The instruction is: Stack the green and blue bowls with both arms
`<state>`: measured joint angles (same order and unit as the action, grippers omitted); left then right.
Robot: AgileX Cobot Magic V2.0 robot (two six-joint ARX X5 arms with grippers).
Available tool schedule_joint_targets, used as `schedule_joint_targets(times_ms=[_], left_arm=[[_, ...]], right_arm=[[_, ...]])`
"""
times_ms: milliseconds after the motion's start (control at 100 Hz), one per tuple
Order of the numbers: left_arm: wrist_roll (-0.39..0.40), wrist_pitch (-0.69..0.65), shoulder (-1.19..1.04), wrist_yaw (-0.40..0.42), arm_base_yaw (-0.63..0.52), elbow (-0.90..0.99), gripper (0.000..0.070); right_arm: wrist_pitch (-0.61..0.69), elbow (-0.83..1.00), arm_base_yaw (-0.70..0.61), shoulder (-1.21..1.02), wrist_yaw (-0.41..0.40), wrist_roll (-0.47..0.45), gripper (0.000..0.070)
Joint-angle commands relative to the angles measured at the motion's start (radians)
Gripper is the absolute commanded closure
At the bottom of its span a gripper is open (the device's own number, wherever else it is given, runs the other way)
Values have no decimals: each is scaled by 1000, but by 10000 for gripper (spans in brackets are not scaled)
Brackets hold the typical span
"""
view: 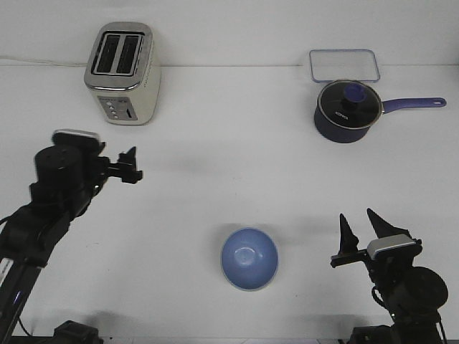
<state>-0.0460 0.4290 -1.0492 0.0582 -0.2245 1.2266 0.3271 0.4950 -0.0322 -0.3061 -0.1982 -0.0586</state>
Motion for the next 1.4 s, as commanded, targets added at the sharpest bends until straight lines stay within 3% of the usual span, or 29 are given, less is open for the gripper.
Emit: schedule_joint_targets(times_ms=[0, 240, 340, 410, 460, 680, 1390], left_arm=[[28, -80, 85, 2, 34, -80, 242], [29, -401, 480, 3, 123, -554, 271], [26, -454, 620, 4, 130, -697, 440], [18, -457, 706, 25, 131, -769, 698], [1, -449, 742, 38, 131, -793, 685], [-8, -410, 804, 123, 131, -801, 685], [0, -408, 806, 122, 132, -805, 685]], right_arm=[[-5, 8, -1, -1, 20, -24, 303], [-1, 8, -1, 0, 43, -23, 313], [-3, 8, -1, 0, 45, -14, 456], [-10, 8, -1, 0, 44, -14, 590], [-19, 8, -1, 1, 43, -17, 700], [-48, 10, -1, 22, 43, -33, 700], [-51, 10, -1, 24, 42, -28, 700]])
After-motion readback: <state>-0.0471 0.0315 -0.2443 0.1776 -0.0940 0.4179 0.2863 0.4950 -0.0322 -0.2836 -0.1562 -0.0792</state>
